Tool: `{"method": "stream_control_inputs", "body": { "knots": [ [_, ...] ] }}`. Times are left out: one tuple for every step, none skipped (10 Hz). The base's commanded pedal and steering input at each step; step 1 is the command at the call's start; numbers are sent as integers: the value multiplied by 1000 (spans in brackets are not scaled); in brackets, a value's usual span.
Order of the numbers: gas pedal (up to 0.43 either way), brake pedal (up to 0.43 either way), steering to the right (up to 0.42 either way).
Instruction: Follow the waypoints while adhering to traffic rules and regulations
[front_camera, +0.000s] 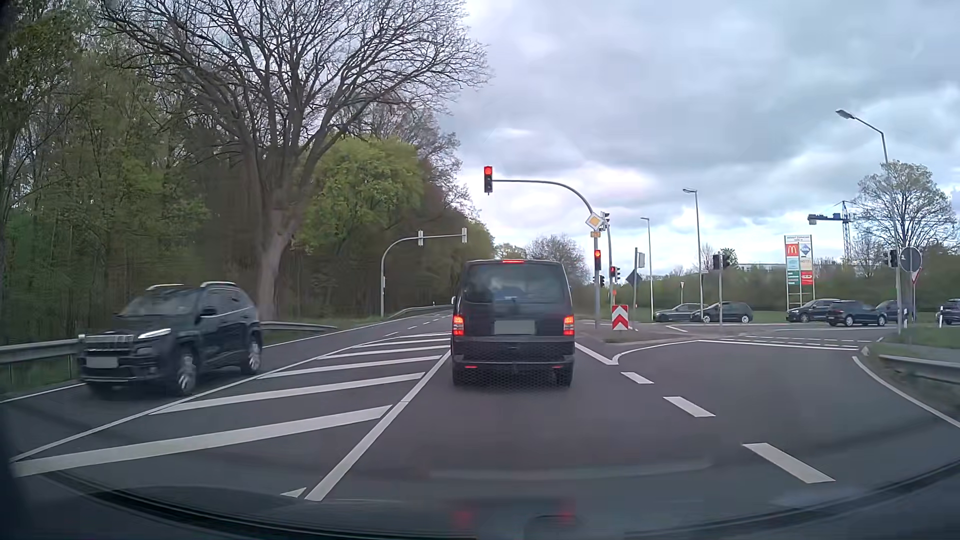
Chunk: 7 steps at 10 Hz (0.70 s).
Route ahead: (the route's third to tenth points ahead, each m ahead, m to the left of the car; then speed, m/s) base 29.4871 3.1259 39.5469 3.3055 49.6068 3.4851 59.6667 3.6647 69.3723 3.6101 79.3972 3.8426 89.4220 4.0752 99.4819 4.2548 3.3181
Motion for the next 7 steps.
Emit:
{"method": "stream_control_inputs", "body": {
  "knots": [
    [0,213,-3],
    [0,213,-3],
    [0,220,-3],
    [0,220,-3],
    [0,220,-3],
    [0,213,-3],
    [0,207,-3]
  ]
}}
